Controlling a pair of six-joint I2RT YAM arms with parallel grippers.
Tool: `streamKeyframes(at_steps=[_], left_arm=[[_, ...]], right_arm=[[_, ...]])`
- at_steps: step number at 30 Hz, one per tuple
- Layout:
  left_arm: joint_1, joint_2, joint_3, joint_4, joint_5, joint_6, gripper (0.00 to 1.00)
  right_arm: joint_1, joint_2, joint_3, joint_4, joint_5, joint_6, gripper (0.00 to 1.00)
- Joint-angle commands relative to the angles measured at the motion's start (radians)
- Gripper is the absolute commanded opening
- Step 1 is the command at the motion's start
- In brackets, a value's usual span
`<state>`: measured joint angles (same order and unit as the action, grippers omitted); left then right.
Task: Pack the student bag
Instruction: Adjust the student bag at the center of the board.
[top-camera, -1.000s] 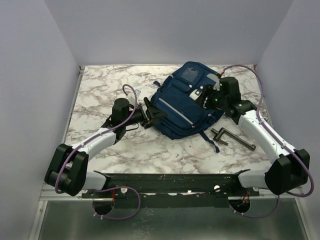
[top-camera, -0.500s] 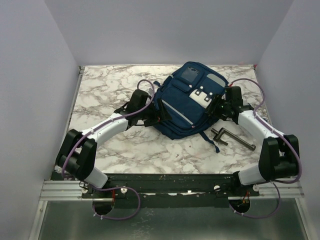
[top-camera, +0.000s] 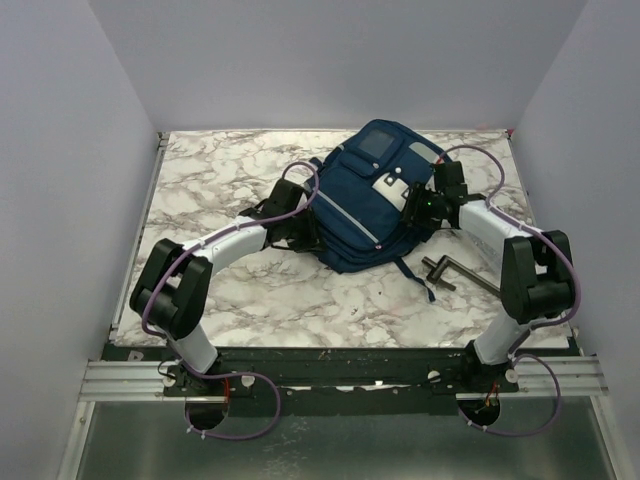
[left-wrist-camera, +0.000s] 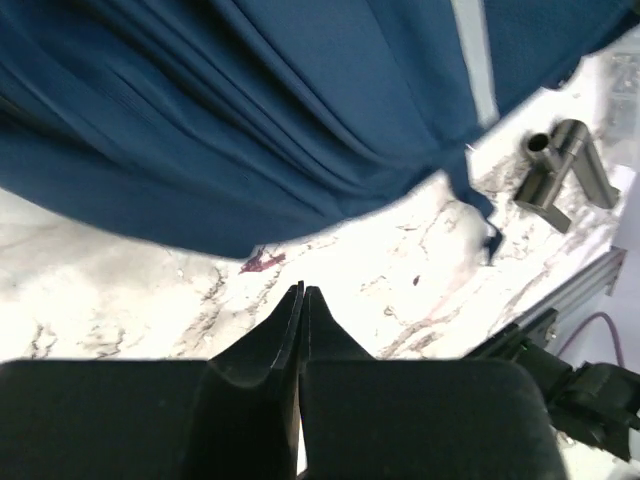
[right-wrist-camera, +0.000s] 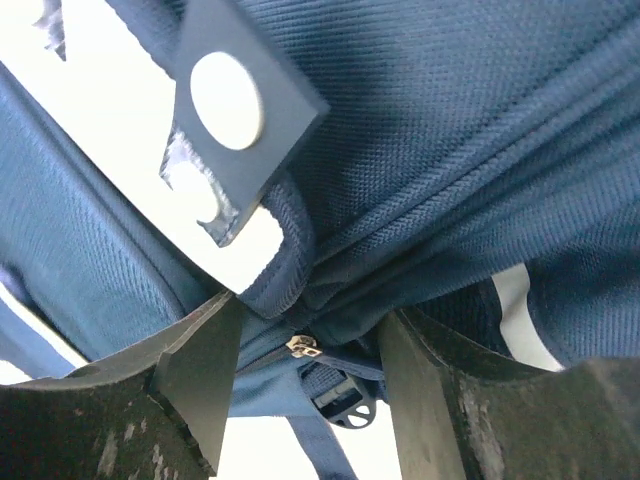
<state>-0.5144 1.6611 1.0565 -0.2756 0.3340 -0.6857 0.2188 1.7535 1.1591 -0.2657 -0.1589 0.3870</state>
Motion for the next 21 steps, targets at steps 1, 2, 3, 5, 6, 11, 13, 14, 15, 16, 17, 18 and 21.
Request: streamKeyframes(at_steps=[1,2,3,5,6,11,13,14,15,16,17,18,21], left_arm=[[0.057,-0.1,-0.047,0.062,0.109,-0.012,0.0],[0.074,-0.126,-0.069,0.08,0.143,-0.024,0.0],[0.092,-0.148,-0.083,0.097,0.168,-0.039,0.0],[0.112,-0.188,-0.096,0.112,0.211,-0.045,0.0],[0.119,-0.203,-0.095,0.111,0.217,-0.046,0.0],[0.148,-0.211,-0.067,0.089,0.216,-0.034,0.13],[0.173,-0.199,-0.061,0.068,0.186,-0.046,0.42],[0.192,-0.191,-0.059,0.068,0.185,-0.05,0.54],[0.209,-0.18,-0.05,0.064,0.18,-0.051,0.61],[0.222,-0.169,-0.039,0.059,0.173,-0.047,0.65],[0.237,-0.152,-0.014,0.041,0.16,-0.039,0.67],[0.245,-0.136,0.01,0.025,0.141,-0.029,0.67],[0.255,-0.047,0.103,-0.026,0.062,0.025,0.69]], right_arm=[[0.039,0.05,0.103,0.059,-0.061,-0.028,0.59],[0.04,0.038,0.1,0.05,-0.056,-0.032,0.59],[0.04,0.02,0.092,0.041,-0.045,-0.038,0.6],[0.04,-0.033,0.057,0.029,-0.022,-0.049,0.61],[0.041,-0.065,0.034,0.026,-0.015,-0.052,0.62],[0.039,-0.198,-0.083,0.011,0.045,-0.014,0.63],[0.039,-0.238,-0.135,0.033,0.02,0.017,0.64],[0.039,-0.258,-0.159,0.051,0.001,0.033,0.65],[0.039,-0.268,-0.176,0.065,-0.015,0.048,0.66],[0.039,-0.278,-0.19,0.076,-0.044,0.069,0.66],[0.039,-0.281,-0.198,0.088,-0.083,0.077,0.66],[0.038,-0.285,-0.208,0.104,-0.123,0.093,0.66],[0.043,-0.295,-0.249,0.189,-0.21,0.153,0.68]])
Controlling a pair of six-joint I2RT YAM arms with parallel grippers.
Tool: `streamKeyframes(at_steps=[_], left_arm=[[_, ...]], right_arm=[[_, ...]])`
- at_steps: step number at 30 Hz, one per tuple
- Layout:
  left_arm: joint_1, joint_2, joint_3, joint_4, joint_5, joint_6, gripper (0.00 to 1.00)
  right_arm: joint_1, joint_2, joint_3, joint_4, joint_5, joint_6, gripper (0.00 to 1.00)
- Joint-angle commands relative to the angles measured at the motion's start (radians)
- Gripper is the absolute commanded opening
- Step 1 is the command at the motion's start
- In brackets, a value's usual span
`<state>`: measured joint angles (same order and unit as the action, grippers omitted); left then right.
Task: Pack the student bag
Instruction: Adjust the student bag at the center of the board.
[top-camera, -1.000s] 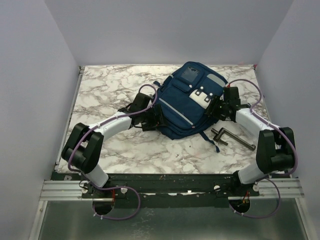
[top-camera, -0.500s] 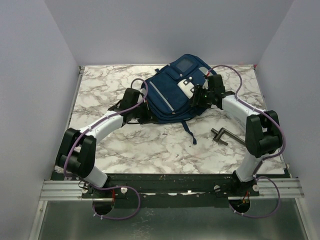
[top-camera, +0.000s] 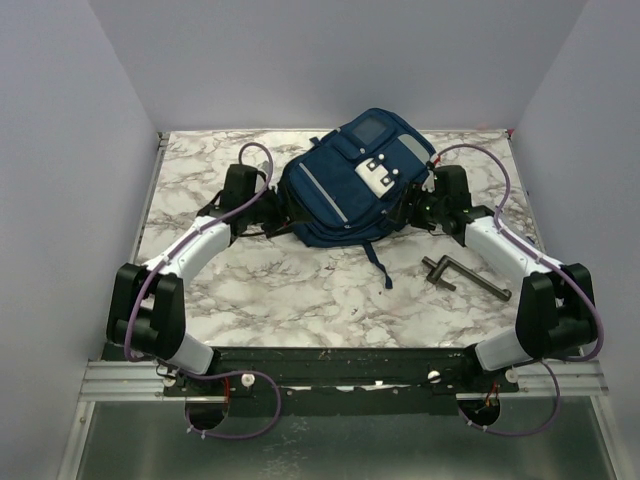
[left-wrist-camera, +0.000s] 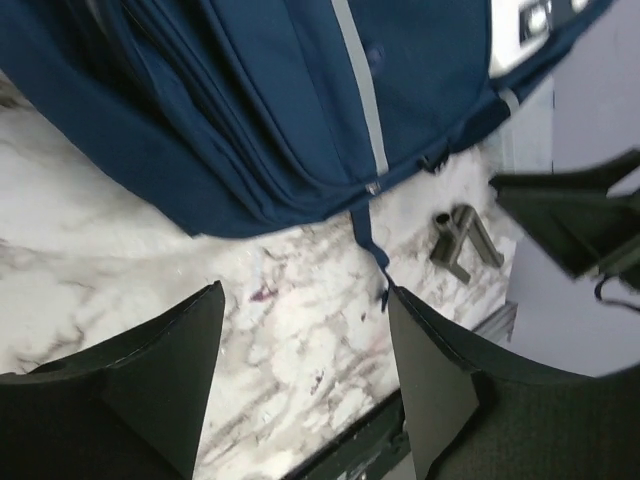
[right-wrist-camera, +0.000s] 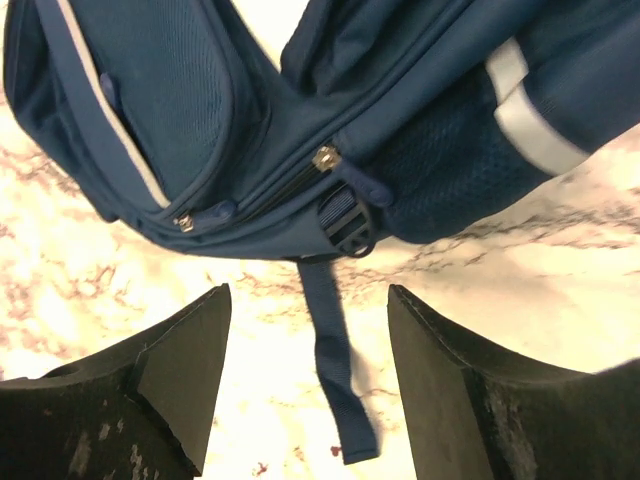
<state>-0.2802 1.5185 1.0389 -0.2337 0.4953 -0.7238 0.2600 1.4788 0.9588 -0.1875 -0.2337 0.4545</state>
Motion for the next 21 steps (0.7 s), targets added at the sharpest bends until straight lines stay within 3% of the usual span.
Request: streamKeyframes(at_steps=[1,5,12,16,18,19,21], left_arm=[[0.022,0.126,0.151,-0.086,-0.105,0.071,0.69],[0.016,0.306,0.289,-0.122,-0.123,0.125,0.61],[-0.008,0.372,0.337,-0.137,-0.126,0.134,0.49],[-0.013,0.415,0.379,-0.14,-0.119,0.131,0.29],[-0.014,0.407,0.376,-0.135,-0.097,0.118,0.05],[-0.018,0.378,0.364,-0.127,-0.097,0.111,0.0],[-0.027,0.303,0.333,-0.108,-0.087,0.093,0.0]], right_arm=[[0.012,-0.019,-0.055,0.123,-0.143,0.095,0.68],[0.049,-0.015,-0.1,0.102,-0.079,0.084,0.7],[0.049,-0.01,-0.112,0.082,-0.028,0.05,0.69],[0.05,-0.003,-0.109,0.077,-0.013,0.044,0.69],[0.05,-0.01,-0.108,0.061,0.017,0.023,0.68],[0.05,-0.018,-0.109,0.045,0.048,0.01,0.68],[0.05,-0.045,-0.113,0.022,0.118,-0.022,0.68]])
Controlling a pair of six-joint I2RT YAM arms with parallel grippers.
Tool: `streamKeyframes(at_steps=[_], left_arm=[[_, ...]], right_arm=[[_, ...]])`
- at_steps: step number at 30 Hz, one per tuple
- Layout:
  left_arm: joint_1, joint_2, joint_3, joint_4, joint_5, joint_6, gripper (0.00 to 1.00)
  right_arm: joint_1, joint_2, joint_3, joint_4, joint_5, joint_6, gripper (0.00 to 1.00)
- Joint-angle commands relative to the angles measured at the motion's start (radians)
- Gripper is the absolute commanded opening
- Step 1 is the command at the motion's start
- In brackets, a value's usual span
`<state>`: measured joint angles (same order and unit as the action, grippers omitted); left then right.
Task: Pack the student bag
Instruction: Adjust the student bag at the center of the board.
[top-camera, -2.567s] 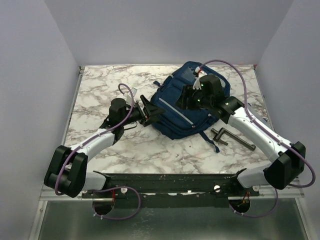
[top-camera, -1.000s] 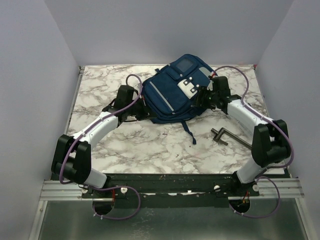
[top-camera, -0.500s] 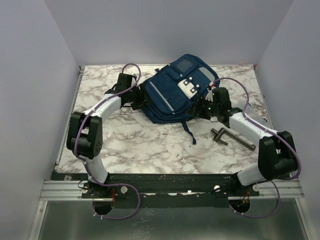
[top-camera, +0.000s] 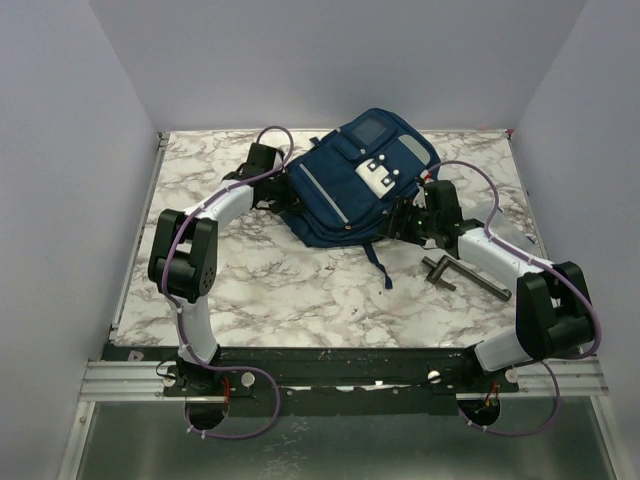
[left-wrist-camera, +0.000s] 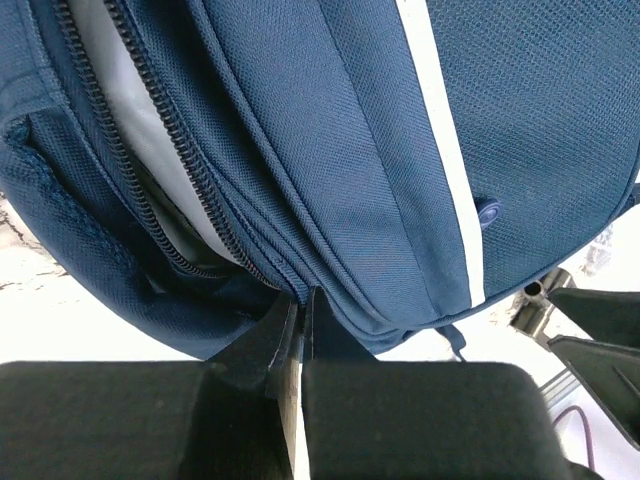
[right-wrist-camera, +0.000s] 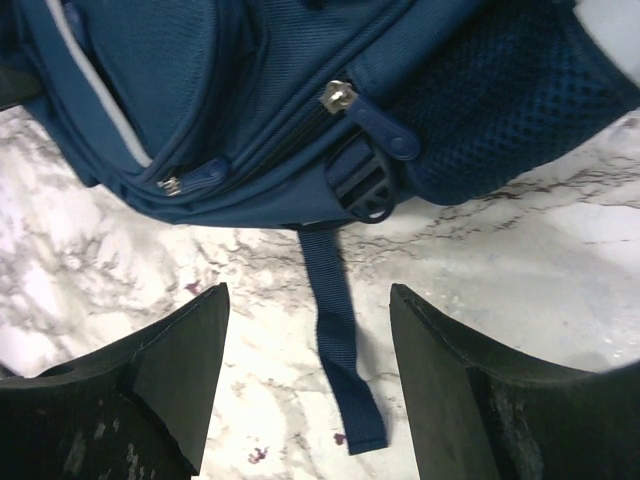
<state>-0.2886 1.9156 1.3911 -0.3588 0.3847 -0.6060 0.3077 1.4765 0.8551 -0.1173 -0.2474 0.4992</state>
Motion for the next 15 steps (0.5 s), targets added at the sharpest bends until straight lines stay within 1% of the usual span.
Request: streamKeyframes(at_steps=[1,3,5,6,8,10,11,13,15], left_arm=[[-0.023,-0.134,-0.029,0.024,0.043,-0.04,0.0],[-0.029,-0.219,-0.042,0.039,0.093,-0.072,0.0],[-0.038,-0.294,-0.062,0.07,0.147,-0.124,0.0],[-0.042,-0.319,-0.081,0.091,0.182,-0.158,0.0],[-0.058,-0.363,-0.133,0.152,0.233,-0.248,0.0],[-0.097,-0.403,-0.194,0.203,0.24,-0.307,0.0],[-0.12,-0.424,-0.227,0.222,0.23,-0.328,0.0],[-0.178,-0.465,-0.31,0.277,0.191,-0.389,0.0],[-0.245,-0.511,-0.406,0.35,0.141,-0.46,0.0]], right_arm=[[0.002,-0.058,-0.011,-0.054,0.151,-0.087,0.67],[0.002,-0.093,-0.024,-0.045,0.159,-0.112,0.67],[0.002,-0.119,-0.03,-0.027,0.111,-0.101,0.67],[0.002,-0.124,-0.031,-0.025,0.082,-0.079,0.67],[0.002,-0.135,-0.038,-0.007,0.008,0.014,0.67],[0.001,-0.154,-0.064,0.031,-0.032,0.098,0.68],[0.002,-0.165,-0.081,0.045,-0.017,0.136,0.68],[-0.002,-0.172,-0.09,0.032,0.077,0.17,0.71],[-0.043,-0.147,-0.081,-0.013,0.155,0.176,0.78]])
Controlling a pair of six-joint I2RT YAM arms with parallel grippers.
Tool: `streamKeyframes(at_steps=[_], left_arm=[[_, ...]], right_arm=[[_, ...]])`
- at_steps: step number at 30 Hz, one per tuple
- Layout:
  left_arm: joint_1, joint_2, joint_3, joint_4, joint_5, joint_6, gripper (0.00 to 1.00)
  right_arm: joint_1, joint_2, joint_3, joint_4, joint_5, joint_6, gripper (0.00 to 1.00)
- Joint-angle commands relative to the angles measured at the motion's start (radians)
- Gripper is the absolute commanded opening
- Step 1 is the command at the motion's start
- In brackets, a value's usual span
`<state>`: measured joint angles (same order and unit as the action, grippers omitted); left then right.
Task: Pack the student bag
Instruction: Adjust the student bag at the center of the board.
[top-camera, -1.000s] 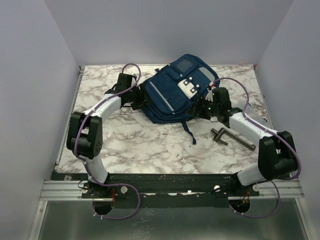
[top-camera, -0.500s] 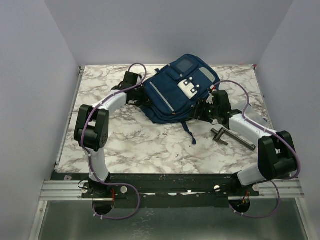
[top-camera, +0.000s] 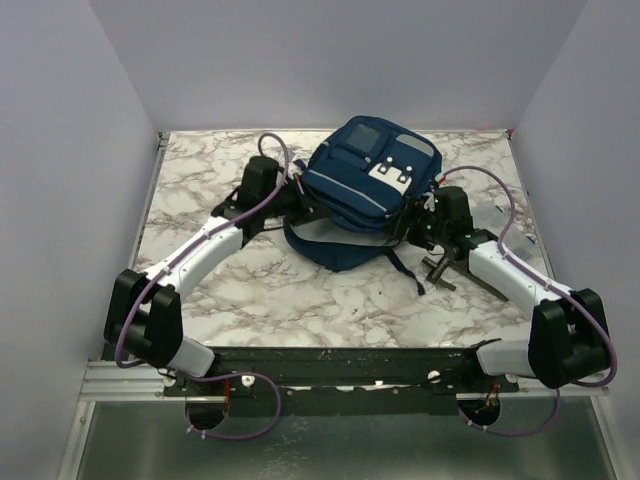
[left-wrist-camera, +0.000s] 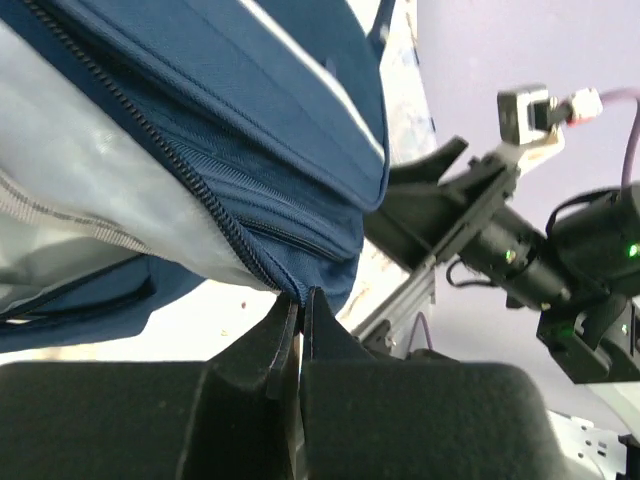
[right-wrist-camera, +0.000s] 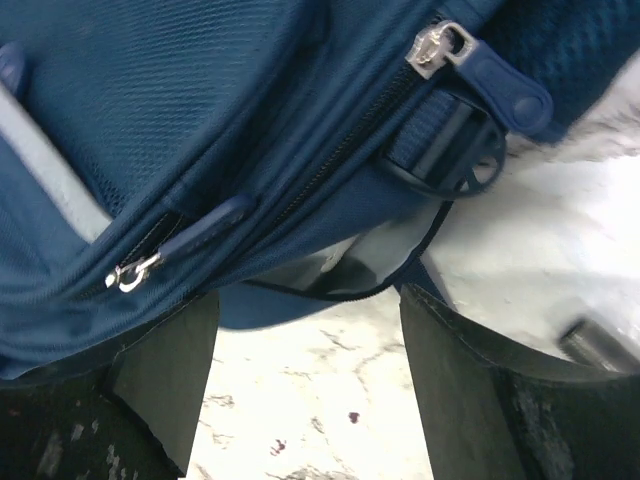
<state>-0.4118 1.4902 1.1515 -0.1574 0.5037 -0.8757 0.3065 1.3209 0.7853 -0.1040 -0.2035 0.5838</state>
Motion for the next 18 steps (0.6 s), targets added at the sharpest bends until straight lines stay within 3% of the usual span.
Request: streamKeyframes(at_steps=[1,5,8,10,13,18], left_arm=[[-0.145,-0.106,-0.206,0.185,0.0,-0.219,0.0],[-0.229,-0.156,-0.329,0.25,-0.065,-0.274,0.0],[-0.249,-0.132,-0.336,0.254,-0.013,-0.255,0.0],[-0.245,-0.122,-0.33,0.255,0.045,-0.209,0.26],[-0.206,-0.16,-0.332,0.207,0.076,-0.084,0.55],[-0.009,-0.296,-0.342,0.043,0.074,0.119,0.68]], right_arm=[[-0.068,0.034,-0.012,-0.021,0.106,0.083,0.79],[-0.109,0.163,0.026,0.046,0.019,-0.017,0.76],[-0.109,0.263,0.1,0.054,-0.038,-0.068,0.74],[-0.109,0.296,0.165,0.009,-0.022,-0.09,0.73],[-0.109,0.277,0.207,-0.058,0.067,-0.142,0.72],[-0.047,0.177,0.269,-0.229,0.248,-0.245,0.72]])
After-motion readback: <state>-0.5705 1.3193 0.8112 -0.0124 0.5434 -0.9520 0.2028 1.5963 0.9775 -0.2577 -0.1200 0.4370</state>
